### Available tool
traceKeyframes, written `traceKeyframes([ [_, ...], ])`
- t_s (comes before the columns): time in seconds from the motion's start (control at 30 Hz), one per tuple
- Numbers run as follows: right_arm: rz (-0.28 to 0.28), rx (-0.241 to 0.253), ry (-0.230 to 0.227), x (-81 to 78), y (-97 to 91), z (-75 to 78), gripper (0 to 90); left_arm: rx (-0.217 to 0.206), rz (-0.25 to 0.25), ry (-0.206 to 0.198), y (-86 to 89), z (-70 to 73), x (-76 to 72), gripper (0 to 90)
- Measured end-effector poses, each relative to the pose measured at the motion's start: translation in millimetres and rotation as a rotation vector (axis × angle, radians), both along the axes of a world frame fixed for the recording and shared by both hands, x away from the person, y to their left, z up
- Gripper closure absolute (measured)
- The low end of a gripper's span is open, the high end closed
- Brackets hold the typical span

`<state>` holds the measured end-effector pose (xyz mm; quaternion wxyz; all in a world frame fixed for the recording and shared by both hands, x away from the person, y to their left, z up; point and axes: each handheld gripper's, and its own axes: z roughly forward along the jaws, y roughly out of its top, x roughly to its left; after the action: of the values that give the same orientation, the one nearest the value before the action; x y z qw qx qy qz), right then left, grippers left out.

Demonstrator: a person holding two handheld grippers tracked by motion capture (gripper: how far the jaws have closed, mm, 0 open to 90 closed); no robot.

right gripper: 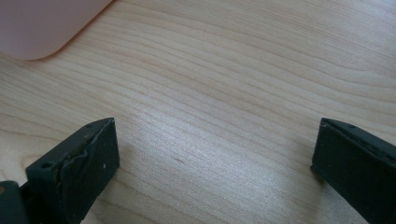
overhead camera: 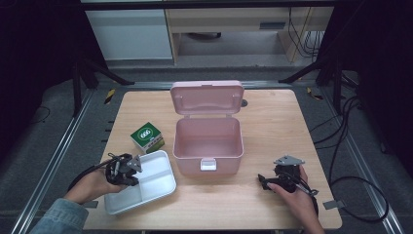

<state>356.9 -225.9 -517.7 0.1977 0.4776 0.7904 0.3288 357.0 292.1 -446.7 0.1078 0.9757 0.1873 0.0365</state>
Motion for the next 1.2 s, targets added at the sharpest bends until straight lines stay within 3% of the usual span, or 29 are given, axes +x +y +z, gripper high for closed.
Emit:
traceKeyframes([
  [0.33, 0.0, 0.0, 0.0, 0.0, 0.0, 0.0, 0.9, 0.012, 0.019, 0.022, -3.4, -12.3, 2.6, 89.1],
  [0.47, 0.0, 0.0, 0.0, 0.0, 0.0, 0.0, 0.9, -0.015, 0.047, 0.016, -1.1, -12.8, 3.5, 87.6],
  [0.5, 0.0, 0.0, 0.0, 0.0, 0.0, 0.0, 0.9, -0.026, 0.079, -0.008, 1.2, -7.8, 4.0, 75.1],
  [0.57, 0.0, 0.0, 0.0, 0.0, 0.0, 0.0, 0.9, -0.029, 0.083, -0.013, 2.5, -4.9, 4.2, 68.4],
  [0.6, 0.0, 0.0, 0.0, 0.0, 0.0, 0.0, 0.9, -0.046, 0.097, -0.031, 6.5, 5.5, 3.7, 60.5],
  [0.63, 0.0, 0.0, 0.0, 0.0, 0.0, 0.0, 0.9, -0.046, 0.097, -0.031, 6.5, 5.5, 3.7, 54.4],
  [0.7, 0.0, 0.0, 0.0, 0.0, 0.0, 0.0, 0.9, -0.079, 0.157, -0.06, 13.7, 23.8, 6.6, 44.9],
  [0.73, 0.0, 0.0, 0.0, 0.0, 0.0, 0.0, 0.9, -0.079, 0.157, -0.06, 13.7, 23.8, 6.6, 42.1],
  [0.77, 0.0, 0.0, 0.0, 0.0, 0.0, 0.0, 0.9, -0.103, 0.205, -0.089, 18.9, 35.3, 11.4, 37.0],
  [0.8, 0.0, 0.0, 0.0, 0.0, 0.0, 0.0, 0.9, -0.103, 0.205, -0.089, 18.9, 35.3, 11.4, 33.1],
  [0.83, 0.0, 0.0, 0.0, 0.0, 0.0, 0.0, 0.9, -0.114, 0.258, -0.115, 23.5, 44.1, 19.1, 28.6],
  [0.87, 0.0, 0.0, 0.0, 0.0, 0.0, 0.0, 0.9, -0.114, 0.258, -0.115, 23.5, 44.1, 19.1, 25.9],
  [0.9, 0.0, 0.0, 0.0, 0.0, 0.0, 0.0, 0.9, -0.117, 0.288, -0.126, 26.0, 48.5, 25.0, 25.9],
  [0.97, 0.0, 0.0, 0.0, 0.0, 0.0, 0.0, 0.9, -0.129, 0.335, -0.142, 27.6, 54.3, 37.9, 17.1],
  [1.2, 0.0, 0.0, 0.0, 0.0, 0.0, 0.0, 0.9, -0.133, 0.367, -0.164, 23.1, 56.2, 60.9, 8.4],
])
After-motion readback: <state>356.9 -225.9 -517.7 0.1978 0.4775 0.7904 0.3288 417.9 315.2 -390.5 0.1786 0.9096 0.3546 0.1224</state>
